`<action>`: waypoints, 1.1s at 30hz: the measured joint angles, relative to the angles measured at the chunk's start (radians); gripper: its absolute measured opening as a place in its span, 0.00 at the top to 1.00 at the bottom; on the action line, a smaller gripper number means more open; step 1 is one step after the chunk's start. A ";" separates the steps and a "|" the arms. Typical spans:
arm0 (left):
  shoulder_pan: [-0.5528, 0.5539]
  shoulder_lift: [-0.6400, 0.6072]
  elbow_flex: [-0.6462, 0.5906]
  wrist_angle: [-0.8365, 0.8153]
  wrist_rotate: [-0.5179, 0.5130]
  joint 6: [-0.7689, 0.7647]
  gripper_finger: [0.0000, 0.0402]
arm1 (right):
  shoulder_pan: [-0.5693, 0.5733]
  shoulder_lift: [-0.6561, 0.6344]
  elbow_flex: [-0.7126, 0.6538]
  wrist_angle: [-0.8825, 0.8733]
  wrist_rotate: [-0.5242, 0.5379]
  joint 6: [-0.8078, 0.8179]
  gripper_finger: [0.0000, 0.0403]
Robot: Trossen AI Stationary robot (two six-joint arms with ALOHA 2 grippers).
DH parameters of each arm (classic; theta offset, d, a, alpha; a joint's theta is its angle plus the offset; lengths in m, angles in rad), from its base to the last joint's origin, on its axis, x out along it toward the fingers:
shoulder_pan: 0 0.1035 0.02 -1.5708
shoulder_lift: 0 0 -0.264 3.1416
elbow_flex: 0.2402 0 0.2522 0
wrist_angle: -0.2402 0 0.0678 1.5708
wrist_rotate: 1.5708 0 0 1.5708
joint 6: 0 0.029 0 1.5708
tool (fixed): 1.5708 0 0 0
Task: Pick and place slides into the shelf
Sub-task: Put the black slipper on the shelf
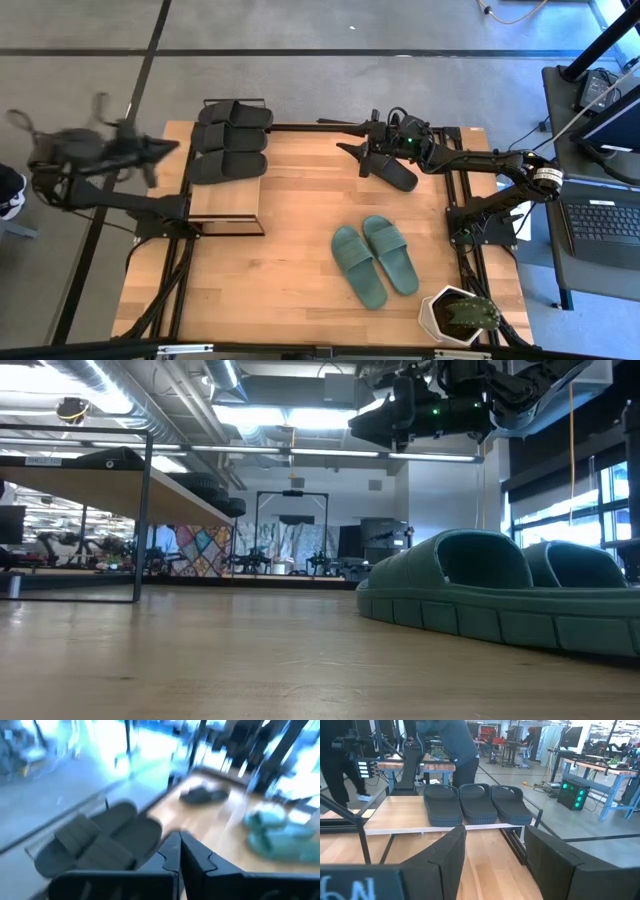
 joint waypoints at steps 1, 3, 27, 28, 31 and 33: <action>0.000 -0.042 0.000 0.020 -0.006 0.024 1.00 | 0.000 0.000 0.000 0.000 0.000 -0.001 0.50; 0.000 -0.118 0.000 0.054 -0.012 0.063 1.00 | 0.000 0.000 0.000 0.000 0.000 0.001 0.50; 0.001 -0.395 -0.147 -0.018 -0.010 0.162 1.00 | 0.000 0.000 0.000 -0.014 0.001 0.026 0.50; 0.001 -0.395 -0.158 -0.019 -0.008 0.163 1.00 | 0.000 0.000 0.000 -0.020 0.001 0.026 0.50; 0.001 -0.394 -0.171 -0.026 -0.004 0.163 1.00 | 0.000 0.000 0.000 -0.062 0.002 0.025 0.50; 0.001 -0.395 -0.177 -0.032 -0.004 0.163 1.00 | 0.000 0.000 0.000 -0.106 0.014 0.029 0.50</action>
